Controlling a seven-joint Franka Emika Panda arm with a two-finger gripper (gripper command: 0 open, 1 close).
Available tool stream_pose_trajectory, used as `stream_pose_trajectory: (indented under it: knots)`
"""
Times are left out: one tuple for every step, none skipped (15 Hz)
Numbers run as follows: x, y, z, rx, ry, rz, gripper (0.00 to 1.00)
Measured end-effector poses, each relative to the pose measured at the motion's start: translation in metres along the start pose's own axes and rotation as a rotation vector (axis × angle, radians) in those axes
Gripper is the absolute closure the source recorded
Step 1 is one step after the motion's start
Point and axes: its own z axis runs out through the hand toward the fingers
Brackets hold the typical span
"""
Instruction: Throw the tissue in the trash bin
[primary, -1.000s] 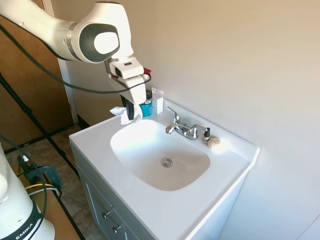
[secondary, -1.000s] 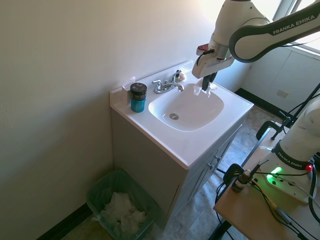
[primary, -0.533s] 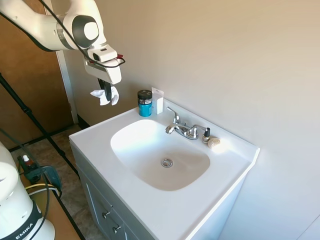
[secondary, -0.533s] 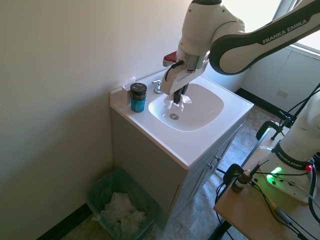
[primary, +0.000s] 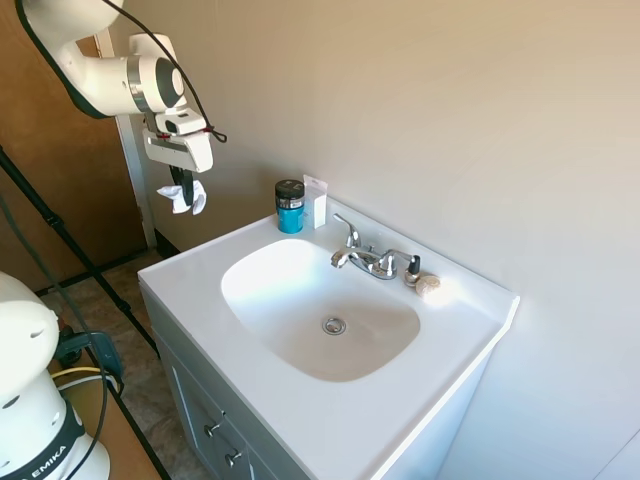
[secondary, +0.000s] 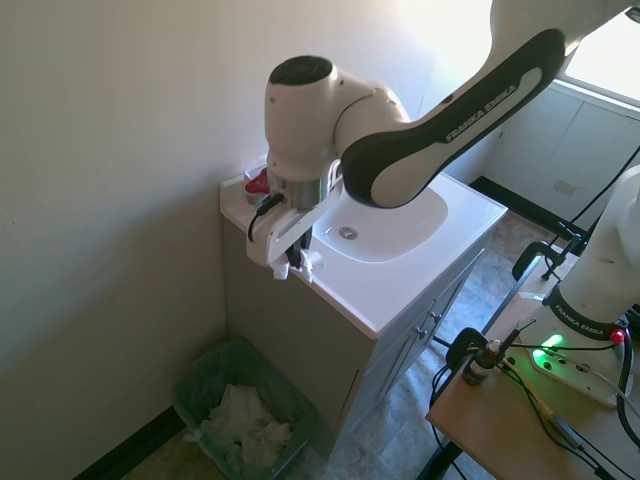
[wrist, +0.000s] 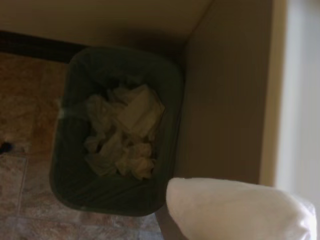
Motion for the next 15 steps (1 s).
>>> stream_pose_trajectory:
  knots:
    - [0.000, -0.007, 0.011, -0.013, -0.008, -0.002, 1.00]
    - [0.001, -0.014, 0.019, -0.019, -0.012, 0.000, 1.00]
    - [0.003, -0.021, 0.025, -0.021, -0.013, 0.003, 1.00]
    - [0.005, -0.027, 0.029, -0.022, -0.007, 0.007, 0.00]
    - [0.006, -0.032, 0.035, -0.026, -0.001, 0.011, 0.00]
    - [0.004, -0.036, 0.040, -0.031, 0.000, 0.010, 0.00]
    - [0.001, -0.039, 0.044, -0.037, 0.001, 0.007, 0.00]
    - [0.000, -0.041, 0.047, -0.041, 0.003, 0.006, 0.00]
    - [-0.001, -0.043, 0.048, -0.044, 0.005, 0.005, 0.00]
    - [-0.001, -0.043, 0.048, -0.046, 0.006, 0.004, 0.00]
    - [-0.002, -0.043, 0.048, -0.048, 0.007, 0.002, 0.00]
    - [-0.003, -0.043, 0.048, -0.049, 0.007, 0.001, 0.00]
    - [-0.004, -0.043, 0.049, -0.050, 0.008, 0.000, 0.00]
    - [-0.003, -0.043, 0.049, -0.050, 0.009, 0.001, 0.00]
    - [-0.003, -0.043, 0.049, -0.050, 0.009, 0.002, 0.00]
